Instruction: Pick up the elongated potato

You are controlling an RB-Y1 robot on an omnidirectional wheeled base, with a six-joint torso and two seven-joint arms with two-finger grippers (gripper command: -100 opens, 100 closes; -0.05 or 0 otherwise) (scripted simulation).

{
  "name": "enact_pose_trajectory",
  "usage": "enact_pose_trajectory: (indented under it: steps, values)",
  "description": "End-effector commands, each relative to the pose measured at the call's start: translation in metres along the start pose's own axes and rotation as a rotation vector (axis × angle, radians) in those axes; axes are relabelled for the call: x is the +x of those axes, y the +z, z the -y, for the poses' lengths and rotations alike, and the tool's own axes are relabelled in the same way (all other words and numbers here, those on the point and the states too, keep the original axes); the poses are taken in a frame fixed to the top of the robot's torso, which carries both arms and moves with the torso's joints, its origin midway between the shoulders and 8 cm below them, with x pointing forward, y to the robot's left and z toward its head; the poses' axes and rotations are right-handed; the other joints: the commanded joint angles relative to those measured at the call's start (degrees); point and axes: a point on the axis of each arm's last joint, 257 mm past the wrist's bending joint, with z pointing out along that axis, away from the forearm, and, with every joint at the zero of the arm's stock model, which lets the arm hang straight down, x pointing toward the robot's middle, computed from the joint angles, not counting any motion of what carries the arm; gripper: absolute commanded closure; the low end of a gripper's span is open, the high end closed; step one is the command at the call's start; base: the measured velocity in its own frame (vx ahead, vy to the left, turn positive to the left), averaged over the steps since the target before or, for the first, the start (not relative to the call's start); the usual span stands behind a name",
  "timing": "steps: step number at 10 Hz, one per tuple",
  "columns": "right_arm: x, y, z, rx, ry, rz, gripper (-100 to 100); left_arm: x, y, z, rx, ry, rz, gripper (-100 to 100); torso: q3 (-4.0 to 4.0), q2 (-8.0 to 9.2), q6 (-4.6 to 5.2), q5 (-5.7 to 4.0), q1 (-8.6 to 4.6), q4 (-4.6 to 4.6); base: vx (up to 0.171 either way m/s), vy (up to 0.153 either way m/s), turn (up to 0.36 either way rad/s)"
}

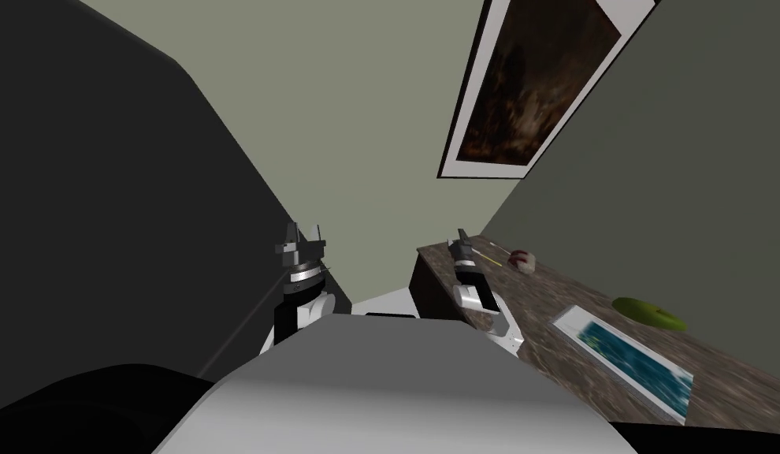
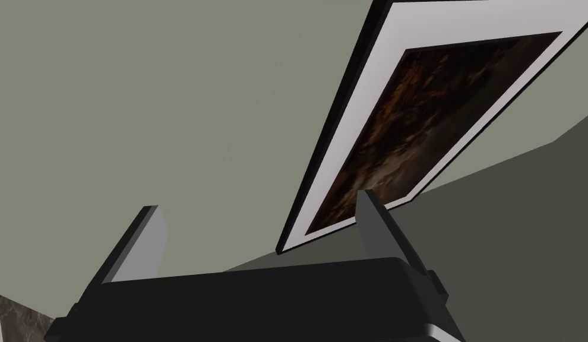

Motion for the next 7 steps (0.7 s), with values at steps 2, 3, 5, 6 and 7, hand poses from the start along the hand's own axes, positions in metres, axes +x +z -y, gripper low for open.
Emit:
enact_pose_trajectory:
  steps: [2, 3, 5, 6, 7]
  values:
    - [-0.014, 0.012, 0.026, 0.075, 0.038, 0.022, -100, 0.000, 0.000, 0.000, 0.000, 0.000, 0.000, 0, -0.02, -0.05, 0.01, 0.00, 0.00, -0.01, -0.034, -0.001, 0.046]
    - [-0.025, 0.020, 0.036, 0.100, 0.064, 0.036, -100, 0.000, 0.000, 0.000, 0.000, 0.000, 0.000, 0, -0.03, -0.05, -0.01, -0.01, -0.02, -0.01, -0.058, -0.003, 0.126]
    - [-0.037, 0.028, 0.051, 0.152, 0.091, 0.058, -100, 0.000, 0.000, 0.000, 0.000, 0.000, 0.000, 0, 0.00, -0.01, 0.02, -0.01, -0.03, 0.00, -0.039, -0.007, 0.045]
    - [-0.039, 0.026, 0.058, 0.174, 0.091, 0.063, -100, 0.000, 0.000, 0.000, 0.000, 0.000, 0.000, 0, -0.02, -0.04, 0.00, -0.01, -0.05, -0.01, -0.029, -0.011, 0.032]
    - [-0.051, 0.034, 0.065, 0.198, 0.120, 0.084, -100, 0.000, 0.000, 0.000, 0.000, 0.000, 0.000, 0, -0.04, -0.07, 0.01, -0.01, -0.05, -0.01, -0.032, -0.009, 0.068]
